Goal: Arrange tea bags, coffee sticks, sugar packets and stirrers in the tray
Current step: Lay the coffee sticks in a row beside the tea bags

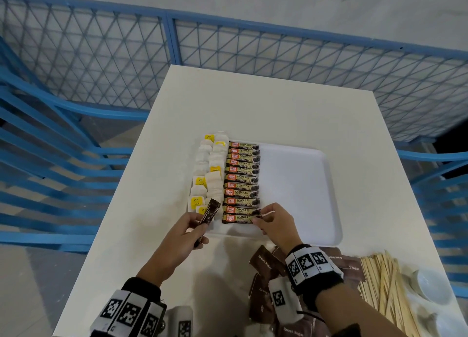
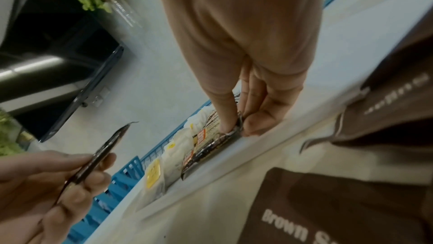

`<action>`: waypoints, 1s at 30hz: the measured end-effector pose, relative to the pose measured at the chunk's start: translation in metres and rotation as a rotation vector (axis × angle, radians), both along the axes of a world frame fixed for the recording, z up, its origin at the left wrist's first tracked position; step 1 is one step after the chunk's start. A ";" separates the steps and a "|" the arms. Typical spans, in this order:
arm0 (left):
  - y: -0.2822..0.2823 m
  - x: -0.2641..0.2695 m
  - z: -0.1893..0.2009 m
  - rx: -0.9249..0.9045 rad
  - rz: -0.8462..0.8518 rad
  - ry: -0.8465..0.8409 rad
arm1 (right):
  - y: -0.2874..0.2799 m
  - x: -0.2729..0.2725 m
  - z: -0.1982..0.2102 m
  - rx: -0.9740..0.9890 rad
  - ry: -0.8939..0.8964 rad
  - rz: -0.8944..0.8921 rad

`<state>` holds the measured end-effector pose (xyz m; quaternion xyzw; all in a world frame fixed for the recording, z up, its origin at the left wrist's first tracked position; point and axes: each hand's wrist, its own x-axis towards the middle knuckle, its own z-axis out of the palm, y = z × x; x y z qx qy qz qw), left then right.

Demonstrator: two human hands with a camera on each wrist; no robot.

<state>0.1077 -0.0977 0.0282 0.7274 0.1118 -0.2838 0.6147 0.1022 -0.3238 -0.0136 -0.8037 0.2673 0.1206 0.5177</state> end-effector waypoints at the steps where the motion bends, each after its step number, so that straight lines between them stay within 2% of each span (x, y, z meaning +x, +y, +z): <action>1: 0.000 -0.001 0.000 0.016 -0.009 -0.018 | 0.000 0.000 0.000 -0.026 -0.007 0.011; 6: 0.000 -0.001 -0.002 0.082 -0.057 -0.120 | 0.001 -0.001 0.003 -0.123 -0.034 0.061; 9: -0.006 0.002 -0.002 0.066 -0.022 -0.153 | 0.004 0.000 0.009 -0.222 -0.131 0.128; 11: -0.009 0.005 -0.002 0.047 -0.019 -0.151 | 0.009 -0.001 0.018 -0.133 -0.167 0.163; 14: -0.013 0.008 -0.003 0.028 -0.036 -0.157 | 0.015 -0.006 0.035 0.138 -0.101 0.227; 16: -0.016 0.009 -0.004 0.010 -0.066 -0.173 | 0.016 -0.008 0.039 0.178 -0.058 0.256; 22: -0.021 0.008 -0.008 0.019 -0.089 -0.257 | 0.011 -0.015 0.035 0.535 0.024 0.180; 26: -0.022 0.006 -0.010 -0.005 -0.121 -0.232 | 0.006 -0.018 0.029 0.548 -0.006 0.134; 30: -0.021 0.007 -0.010 0.013 -0.139 -0.211 | 0.001 -0.021 0.021 0.416 -0.041 0.102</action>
